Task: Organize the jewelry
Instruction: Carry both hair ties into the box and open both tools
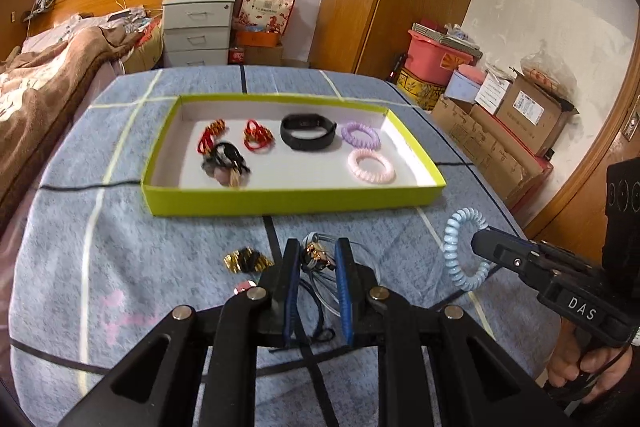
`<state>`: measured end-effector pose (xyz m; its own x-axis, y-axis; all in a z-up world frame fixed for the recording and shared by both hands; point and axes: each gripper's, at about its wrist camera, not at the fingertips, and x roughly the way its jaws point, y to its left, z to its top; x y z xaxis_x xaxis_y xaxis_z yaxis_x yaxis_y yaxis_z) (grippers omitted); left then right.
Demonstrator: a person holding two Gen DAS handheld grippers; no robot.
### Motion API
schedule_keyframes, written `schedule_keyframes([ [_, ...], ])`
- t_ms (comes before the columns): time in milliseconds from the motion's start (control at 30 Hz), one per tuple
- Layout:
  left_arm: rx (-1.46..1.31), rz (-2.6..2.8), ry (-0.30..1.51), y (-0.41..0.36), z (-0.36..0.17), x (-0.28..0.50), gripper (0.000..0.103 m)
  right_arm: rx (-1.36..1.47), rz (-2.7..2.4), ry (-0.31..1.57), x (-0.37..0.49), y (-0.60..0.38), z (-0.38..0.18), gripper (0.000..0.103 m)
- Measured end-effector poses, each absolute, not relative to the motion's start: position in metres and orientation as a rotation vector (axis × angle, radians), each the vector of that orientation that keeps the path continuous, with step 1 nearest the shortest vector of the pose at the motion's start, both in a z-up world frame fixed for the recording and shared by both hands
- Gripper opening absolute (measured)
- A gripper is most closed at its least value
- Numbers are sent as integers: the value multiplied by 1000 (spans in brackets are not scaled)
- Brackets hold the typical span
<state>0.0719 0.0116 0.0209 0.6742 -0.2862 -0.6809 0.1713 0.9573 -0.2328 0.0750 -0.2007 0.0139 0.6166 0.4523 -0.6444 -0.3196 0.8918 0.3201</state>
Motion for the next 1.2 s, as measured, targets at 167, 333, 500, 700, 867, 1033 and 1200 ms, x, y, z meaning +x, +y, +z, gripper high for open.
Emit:
schedule_keyframes([
  [167, -158, -252, 780, 15, 29, 83, 18, 180, 437, 785, 92, -201, 23, 10],
  [333, -153, -251, 779, 18, 34, 98, 18, 171, 421, 783, 113, -198, 29, 10],
  [500, -155, -247, 783, 20, 37, 120, 18, 170, 387, 795, 142, -198, 32, 10],
  [700, -155, -251, 809, 19, 32, 143, 18, 149, 353, 817, 175, -197, 32, 10],
  [867, -161, -254, 829, 18, 23, 158, 18, 138, 333, 851, 201, -196, 25, 10],
  [1033, -162, -255, 858, 18, 13, 170, 18, 131, 323, 891, 225, -193, 14, 10],
  [1200, -170, -241, 876, 20, 5, 178, 18, 115, 322, 919, 240, -186, 7, 10],
])
